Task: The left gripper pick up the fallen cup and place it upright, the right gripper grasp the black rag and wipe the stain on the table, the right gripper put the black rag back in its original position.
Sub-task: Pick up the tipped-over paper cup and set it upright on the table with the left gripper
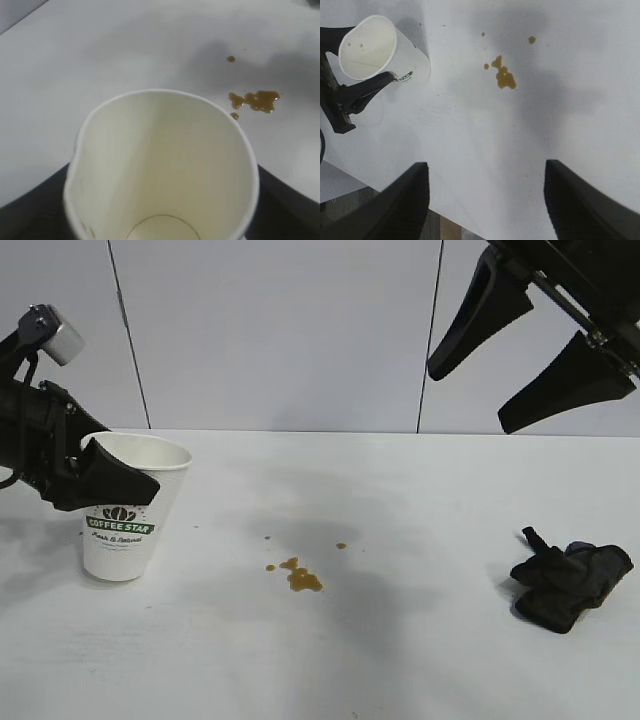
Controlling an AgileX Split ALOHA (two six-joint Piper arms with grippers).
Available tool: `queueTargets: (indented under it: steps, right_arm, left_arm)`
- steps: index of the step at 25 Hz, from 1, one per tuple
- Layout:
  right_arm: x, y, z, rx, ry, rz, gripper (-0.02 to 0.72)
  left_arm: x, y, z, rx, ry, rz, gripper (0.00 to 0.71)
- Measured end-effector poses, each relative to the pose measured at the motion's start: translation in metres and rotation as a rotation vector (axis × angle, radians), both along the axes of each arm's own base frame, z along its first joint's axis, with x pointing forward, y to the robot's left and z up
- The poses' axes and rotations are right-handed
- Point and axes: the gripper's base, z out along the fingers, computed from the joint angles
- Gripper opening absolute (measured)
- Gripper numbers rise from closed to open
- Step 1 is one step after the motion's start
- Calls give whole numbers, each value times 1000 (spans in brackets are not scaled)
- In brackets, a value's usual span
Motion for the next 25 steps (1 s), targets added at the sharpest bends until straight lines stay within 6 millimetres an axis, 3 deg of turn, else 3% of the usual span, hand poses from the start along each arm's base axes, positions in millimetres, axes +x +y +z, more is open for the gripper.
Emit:
queueTargets:
  steps: [11, 17, 25]
  right_arm:
    - [0, 0, 0, 0, -2, -2, 452]
    - [0, 0, 0, -1, -3, -2, 452]
    - [1, 0, 0, -2, -12, -8, 452]
  left_arm:
    - [-2, 7, -2, -6, 20, 11, 552]
    - [-6, 6, -4, -2, 62, -8, 639]
    - [-12, 8, -7, 37, 122, -31, 657]
